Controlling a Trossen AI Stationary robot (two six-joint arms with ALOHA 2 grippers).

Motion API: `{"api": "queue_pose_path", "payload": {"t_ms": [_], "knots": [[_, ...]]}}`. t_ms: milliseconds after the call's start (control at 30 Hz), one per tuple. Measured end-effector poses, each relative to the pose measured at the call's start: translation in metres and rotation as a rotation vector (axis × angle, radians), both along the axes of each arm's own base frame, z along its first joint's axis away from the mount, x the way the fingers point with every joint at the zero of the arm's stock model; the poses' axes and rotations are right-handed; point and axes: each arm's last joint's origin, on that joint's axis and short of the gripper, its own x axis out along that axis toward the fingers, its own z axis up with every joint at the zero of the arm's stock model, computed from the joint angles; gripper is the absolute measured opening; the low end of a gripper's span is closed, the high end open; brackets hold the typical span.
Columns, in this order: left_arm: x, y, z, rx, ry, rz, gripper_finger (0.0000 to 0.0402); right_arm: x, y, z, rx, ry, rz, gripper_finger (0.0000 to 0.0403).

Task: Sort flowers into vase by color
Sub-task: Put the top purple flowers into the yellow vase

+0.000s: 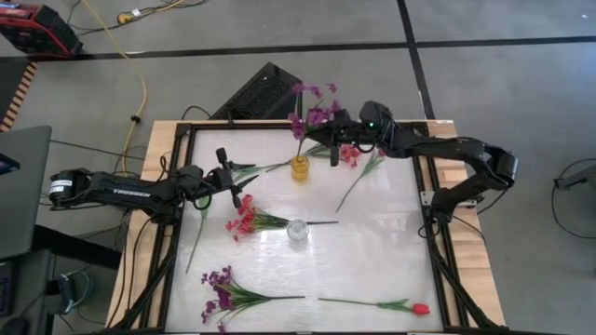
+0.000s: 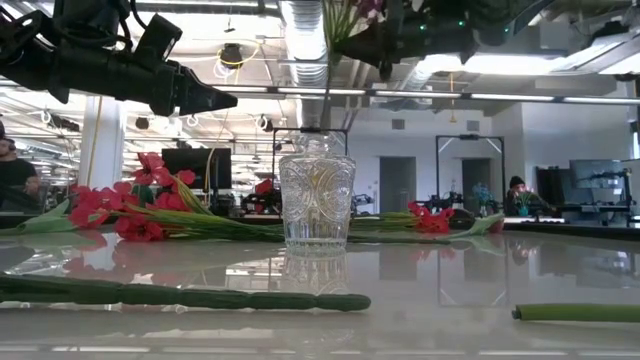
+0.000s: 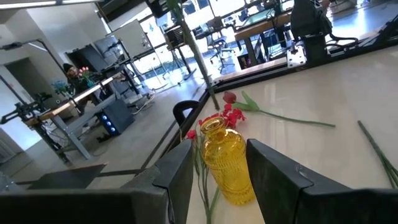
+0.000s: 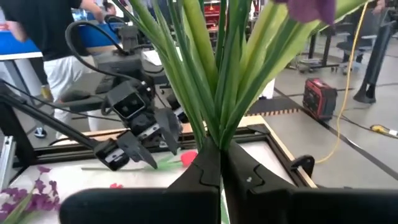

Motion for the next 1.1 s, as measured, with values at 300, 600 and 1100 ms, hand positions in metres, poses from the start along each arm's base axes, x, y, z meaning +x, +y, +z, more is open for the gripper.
{"api": "queue_pose_path", "payload": {"t_ms": [300,600,1100], "knots": [[0.000,0.000,-0.001,-0.001,0.008,0.001,0.0139,-0.002,-0.006,-0.002,0.015,0.008,-0.024,0.0028],[0.000,0.000,-0.001,-0.001,0.007,0.001,0.0139,-0.001,-0.006,-0.007,-0.006,0.048,-0.022,0.0030],[0.000,0.000,-0.001,-0.010,0.003,0.001,0.0139,0.017,-0.015,-0.046,0.031,0.178,-0.017,0.0048]]}}
